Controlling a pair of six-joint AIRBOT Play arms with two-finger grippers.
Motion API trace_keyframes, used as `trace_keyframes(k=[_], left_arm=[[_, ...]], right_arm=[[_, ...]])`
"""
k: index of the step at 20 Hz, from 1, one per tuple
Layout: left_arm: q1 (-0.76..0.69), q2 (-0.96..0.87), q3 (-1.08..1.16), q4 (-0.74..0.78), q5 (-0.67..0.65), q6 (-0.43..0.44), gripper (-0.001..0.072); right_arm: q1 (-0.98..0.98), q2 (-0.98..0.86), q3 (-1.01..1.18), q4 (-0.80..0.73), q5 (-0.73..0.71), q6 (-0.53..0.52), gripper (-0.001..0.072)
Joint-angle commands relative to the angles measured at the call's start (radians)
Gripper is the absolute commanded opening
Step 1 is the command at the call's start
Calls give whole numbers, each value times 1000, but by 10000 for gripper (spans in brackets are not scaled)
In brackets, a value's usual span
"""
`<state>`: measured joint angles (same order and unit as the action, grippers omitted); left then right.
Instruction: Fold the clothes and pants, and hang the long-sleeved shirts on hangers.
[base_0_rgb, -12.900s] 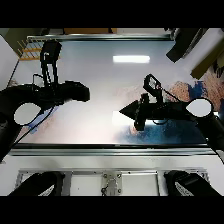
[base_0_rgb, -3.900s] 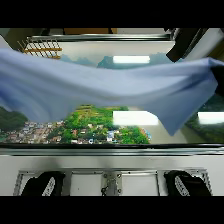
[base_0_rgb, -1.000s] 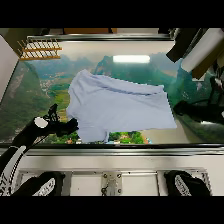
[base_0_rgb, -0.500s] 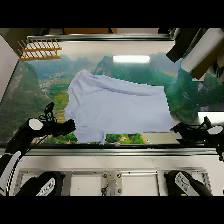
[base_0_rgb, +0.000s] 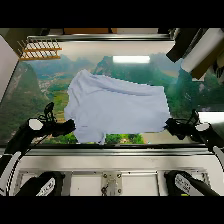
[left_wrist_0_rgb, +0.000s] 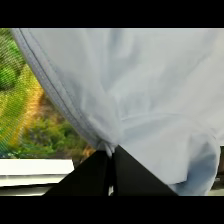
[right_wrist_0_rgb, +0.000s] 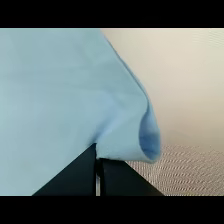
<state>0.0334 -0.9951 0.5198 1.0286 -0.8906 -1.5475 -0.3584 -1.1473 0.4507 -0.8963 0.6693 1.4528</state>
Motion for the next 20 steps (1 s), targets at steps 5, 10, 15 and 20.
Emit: trace_keyframes(k=[5, 10, 15, 20], left_arm=[[0, 81, 282, 133, -74, -5, 8], [7, 275, 805, 131, -89, -5, 8], [7, 441, 1078, 131, -78, -6, 8], [7, 487, 1144, 132, -112, -46, 8]], right_arm=[[29, 125, 362, -203, 160, -77, 11], [29, 330, 871, -253, 252, -77, 11], [29, 519, 1038, -253, 253, -77, 11], [29, 603, 1038, -253, 355, -76, 12]])
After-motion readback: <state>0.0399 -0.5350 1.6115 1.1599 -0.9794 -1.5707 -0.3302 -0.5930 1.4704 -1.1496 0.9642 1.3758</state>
